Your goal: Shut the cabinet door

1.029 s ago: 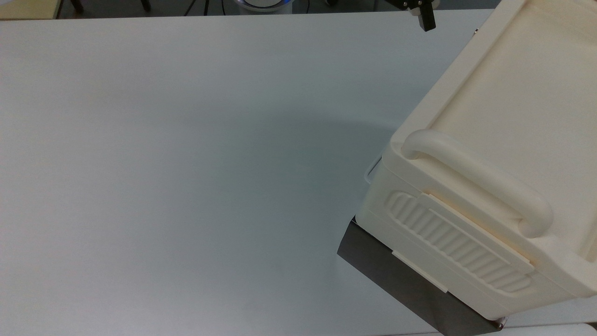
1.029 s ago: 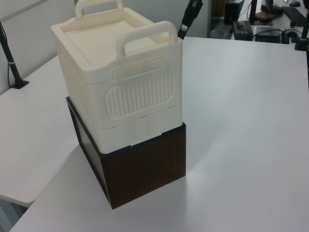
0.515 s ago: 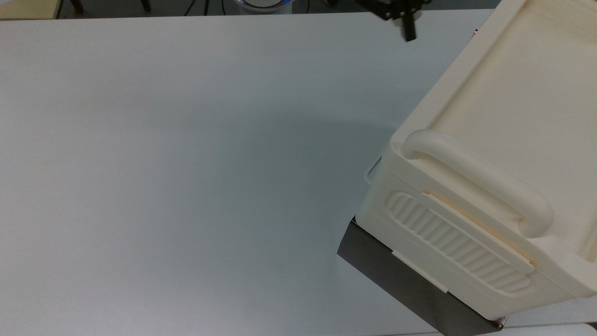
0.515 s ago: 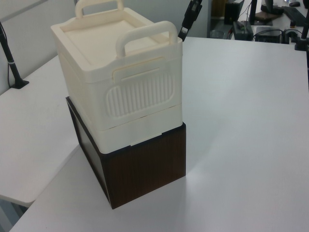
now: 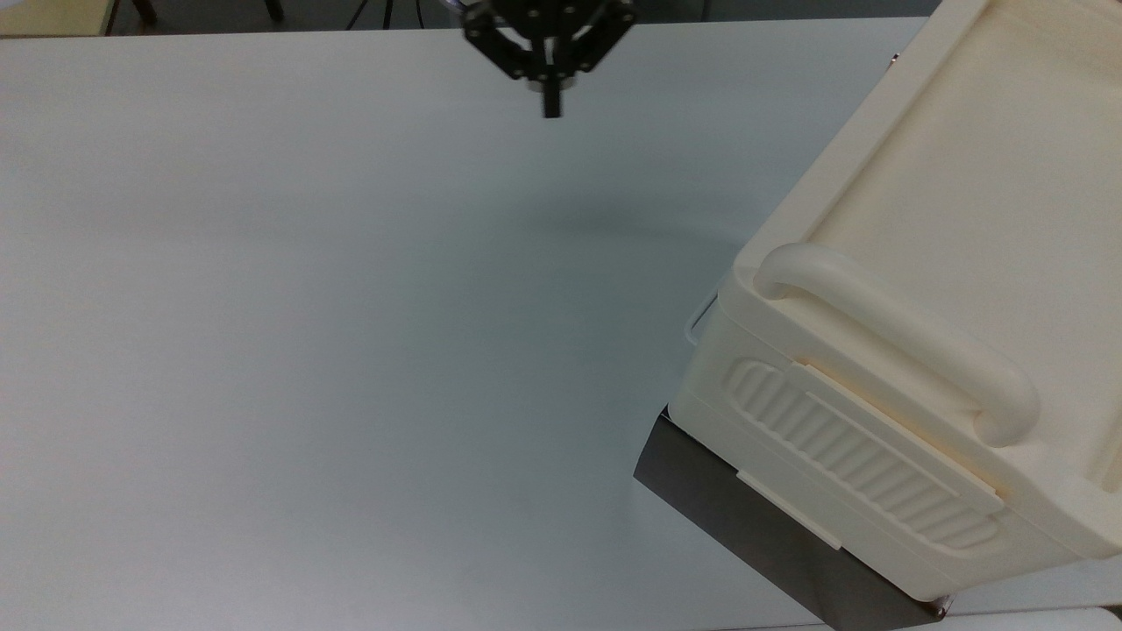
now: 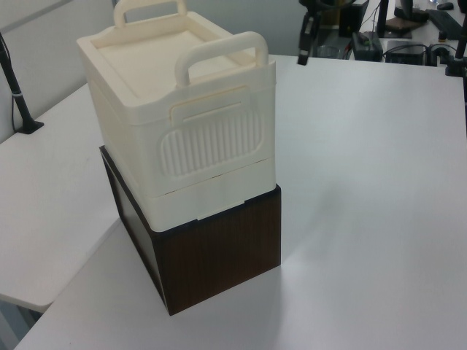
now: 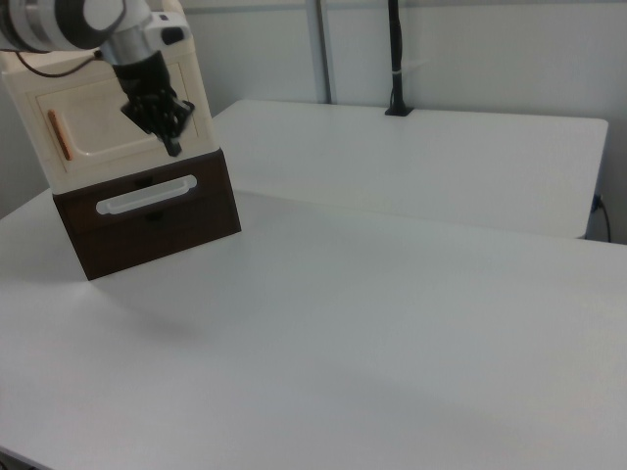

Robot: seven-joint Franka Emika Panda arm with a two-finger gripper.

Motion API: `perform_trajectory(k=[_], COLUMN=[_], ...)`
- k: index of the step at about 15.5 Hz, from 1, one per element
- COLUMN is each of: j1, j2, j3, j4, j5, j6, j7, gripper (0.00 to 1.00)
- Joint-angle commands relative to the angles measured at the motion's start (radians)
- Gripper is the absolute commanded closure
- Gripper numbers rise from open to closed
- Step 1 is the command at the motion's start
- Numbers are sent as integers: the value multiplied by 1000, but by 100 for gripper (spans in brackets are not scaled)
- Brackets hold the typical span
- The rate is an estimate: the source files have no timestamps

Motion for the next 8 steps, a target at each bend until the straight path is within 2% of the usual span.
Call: perform_trajectory(k=[1, 3, 4, 5, 7, 8], j1=[-59, -91, -93, -93, -96, -105], j2=[-22, -51, -64, -67, -62, -61], j3=[-12, -9, -9, -9, -10, -12], j4=[-17, -66, -101, -118, -119, -117], j5=[-21, -42, -75, -109, -123, -123], j6=[-104, -110, -108, -110, -110, -112], j7=[-20, -22, -20, -20, -20, -20], gripper=[99, 96, 93, 89, 80, 59])
